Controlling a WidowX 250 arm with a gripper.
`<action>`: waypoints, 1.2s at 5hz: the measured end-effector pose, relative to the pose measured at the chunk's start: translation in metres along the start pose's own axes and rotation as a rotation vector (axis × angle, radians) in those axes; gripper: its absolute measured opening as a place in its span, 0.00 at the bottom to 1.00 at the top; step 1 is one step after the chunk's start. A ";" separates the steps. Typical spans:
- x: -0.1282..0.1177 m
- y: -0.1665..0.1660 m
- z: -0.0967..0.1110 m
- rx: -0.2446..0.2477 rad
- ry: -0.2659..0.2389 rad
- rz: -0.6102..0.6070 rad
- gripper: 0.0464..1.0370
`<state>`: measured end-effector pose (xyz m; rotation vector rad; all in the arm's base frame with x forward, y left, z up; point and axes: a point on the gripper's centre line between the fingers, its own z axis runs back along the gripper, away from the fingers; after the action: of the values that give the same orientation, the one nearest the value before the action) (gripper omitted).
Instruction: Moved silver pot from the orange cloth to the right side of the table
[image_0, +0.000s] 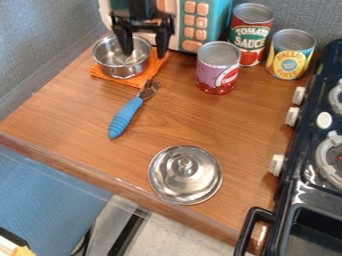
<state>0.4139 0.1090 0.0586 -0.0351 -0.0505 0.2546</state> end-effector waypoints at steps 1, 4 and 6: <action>0.002 0.003 -0.012 0.024 0.016 0.009 0.93; -0.011 -0.008 -0.008 0.031 -0.021 -0.035 0.12; -0.037 -0.029 0.026 0.013 -0.107 -0.126 0.03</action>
<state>0.3841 0.0723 0.0837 -0.0050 -0.1572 0.1302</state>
